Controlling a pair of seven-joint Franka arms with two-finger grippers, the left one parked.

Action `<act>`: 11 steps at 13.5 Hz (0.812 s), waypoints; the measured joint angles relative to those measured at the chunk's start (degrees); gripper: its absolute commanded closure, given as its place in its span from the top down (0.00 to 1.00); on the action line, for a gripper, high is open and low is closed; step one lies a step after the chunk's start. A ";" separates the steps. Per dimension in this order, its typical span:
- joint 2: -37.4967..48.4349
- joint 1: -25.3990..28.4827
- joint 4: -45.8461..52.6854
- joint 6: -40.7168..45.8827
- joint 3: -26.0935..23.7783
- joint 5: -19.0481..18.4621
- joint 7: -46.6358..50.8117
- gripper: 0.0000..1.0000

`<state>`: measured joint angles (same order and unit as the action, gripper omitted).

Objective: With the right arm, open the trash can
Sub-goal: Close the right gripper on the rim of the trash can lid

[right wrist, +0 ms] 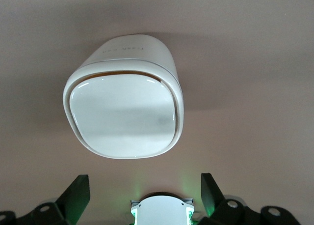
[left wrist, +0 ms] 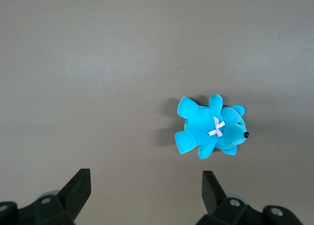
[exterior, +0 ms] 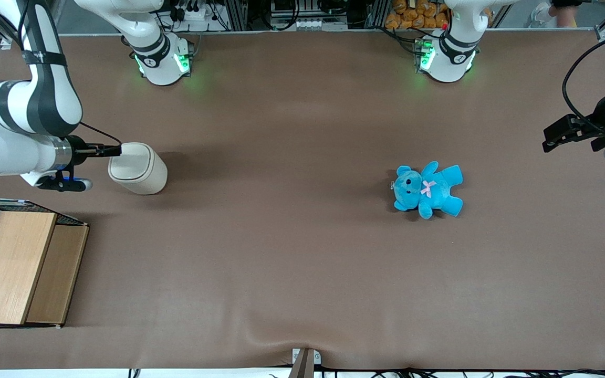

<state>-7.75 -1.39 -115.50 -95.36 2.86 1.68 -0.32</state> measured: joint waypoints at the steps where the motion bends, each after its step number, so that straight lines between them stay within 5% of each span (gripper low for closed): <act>1: -0.18 0.02 0.00 -0.16 0.00 0.00 0.00 1.00; 11: -0.86 0.07 0.00 -1.28 0.00 0.00 -0.01 1.00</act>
<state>-8.61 -1.33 -115.49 -96.64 2.86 1.68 -0.33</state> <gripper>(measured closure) 0.000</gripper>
